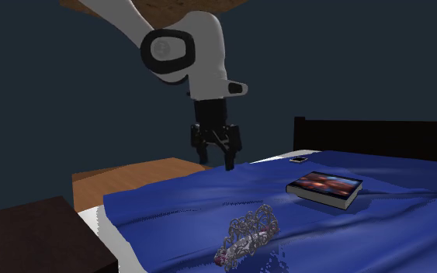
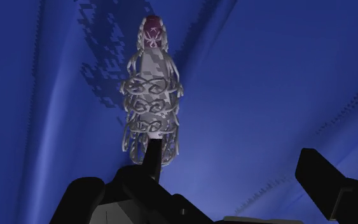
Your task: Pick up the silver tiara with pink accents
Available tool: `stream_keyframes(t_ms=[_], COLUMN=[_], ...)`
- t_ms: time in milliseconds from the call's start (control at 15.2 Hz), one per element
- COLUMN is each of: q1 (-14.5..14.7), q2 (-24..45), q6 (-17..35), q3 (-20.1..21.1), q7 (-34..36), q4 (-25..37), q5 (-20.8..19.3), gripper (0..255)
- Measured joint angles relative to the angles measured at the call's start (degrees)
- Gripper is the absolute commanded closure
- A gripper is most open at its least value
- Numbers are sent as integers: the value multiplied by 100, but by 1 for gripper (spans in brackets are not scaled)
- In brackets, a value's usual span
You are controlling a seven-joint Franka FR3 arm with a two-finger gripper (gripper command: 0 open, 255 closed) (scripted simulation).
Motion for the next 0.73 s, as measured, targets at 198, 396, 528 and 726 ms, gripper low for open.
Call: stream_keyframes(t_ms=[198, 396, 528, 726], q1=[-316, -715, -972, -1147], q2=[721, 1446, 1891, 2174], q6=[136, 207, 166, 267], q3=[165, 429, 592, 724], q7=[-605, -1094, -1309, -1490], q4=[472, 1043, 1501, 1661], q5=[702, 1297, 1572, 1774], gripper=[0, 0, 0, 0])
